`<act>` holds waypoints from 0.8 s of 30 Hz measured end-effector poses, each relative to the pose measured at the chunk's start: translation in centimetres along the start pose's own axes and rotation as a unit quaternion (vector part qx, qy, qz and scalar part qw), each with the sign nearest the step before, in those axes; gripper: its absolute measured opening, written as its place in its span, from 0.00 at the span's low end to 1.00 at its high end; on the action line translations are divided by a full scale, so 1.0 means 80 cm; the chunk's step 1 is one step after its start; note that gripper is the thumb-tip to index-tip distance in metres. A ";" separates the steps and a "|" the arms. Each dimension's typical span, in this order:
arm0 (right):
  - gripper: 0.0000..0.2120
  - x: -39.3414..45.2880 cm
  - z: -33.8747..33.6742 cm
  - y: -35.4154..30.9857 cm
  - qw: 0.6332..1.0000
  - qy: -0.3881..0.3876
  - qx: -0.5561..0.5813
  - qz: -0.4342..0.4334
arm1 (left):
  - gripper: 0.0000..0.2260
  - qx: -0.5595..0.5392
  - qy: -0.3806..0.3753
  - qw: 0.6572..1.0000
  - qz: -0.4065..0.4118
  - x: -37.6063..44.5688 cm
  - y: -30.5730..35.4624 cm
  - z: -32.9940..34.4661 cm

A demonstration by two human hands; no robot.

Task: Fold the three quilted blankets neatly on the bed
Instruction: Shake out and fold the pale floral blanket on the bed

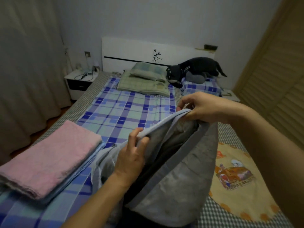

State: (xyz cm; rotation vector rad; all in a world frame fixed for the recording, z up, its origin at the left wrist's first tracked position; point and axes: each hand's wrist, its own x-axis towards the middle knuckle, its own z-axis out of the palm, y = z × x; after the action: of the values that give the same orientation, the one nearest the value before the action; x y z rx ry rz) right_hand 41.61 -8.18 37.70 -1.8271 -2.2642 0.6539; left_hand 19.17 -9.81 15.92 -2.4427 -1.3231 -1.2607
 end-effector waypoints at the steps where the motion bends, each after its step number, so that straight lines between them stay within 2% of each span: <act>1: 0.03 -0.003 -0.006 0.000 1.000 -0.007 -0.004 -0.009 | 0.17 0.014 -0.006 1.000 -0.017 0.007 -0.004 -0.007; 4: 0.04 -0.006 -0.018 -0.005 0.999 0.022 -0.003 -0.027 | 0.13 0.055 0.002 0.998 -0.008 0.031 -0.007 -0.027; 7: 0.09 -0.003 -0.020 -0.012 0.996 0.083 -0.004 -0.024 | 0.05 0.052 0.000 0.999 0.008 0.039 0.025 -0.030; 8: 0.11 -0.002 -0.019 -0.013 0.995 0.096 -0.011 -0.026 | 0.02 0.038 -0.002 0.999 -0.011 0.037 0.038 -0.028; 9: 0.12 -0.002 -0.017 -0.014 0.994 0.104 -0.013 -0.030 | 0.05 0.024 -0.007 0.999 -0.045 0.034 0.049 -0.024; 12: 0.15 0.000 -0.012 -0.014 0.993 0.112 -0.007 -0.030 | 0.23 0.003 -0.080 0.979 -0.187 0.024 0.073 -0.010; 13: 0.16 0.001 -0.011 -0.014 0.993 0.117 -0.006 -0.029 | 0.26 0.023 -0.103 0.972 -0.212 0.023 0.075 -0.005; 17: 0.17 0.002 -0.006 -0.016 0.987 0.156 0.025 -0.023 | 0.17 0.092 -0.137 0.948 -0.274 0.020 0.067 0.016; 20: 0.13 0.003 -0.011 -0.012 0.979 0.201 0.029 -0.012 | 0.13 0.088 -0.109 0.934 -0.328 0.005 0.060 0.030; 24: 0.10 0.008 -0.030 0.002 0.959 0.277 0.064 0.009 | 0.13 0.067 -0.082 0.920 -0.377 -0.031 0.045 0.043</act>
State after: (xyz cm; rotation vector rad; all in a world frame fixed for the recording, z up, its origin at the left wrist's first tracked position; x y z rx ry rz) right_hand 42.51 -7.02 39.70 -1.6997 -1.7951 0.2348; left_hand 23.25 -12.22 12.94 -2.0206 -2.4507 -1.0108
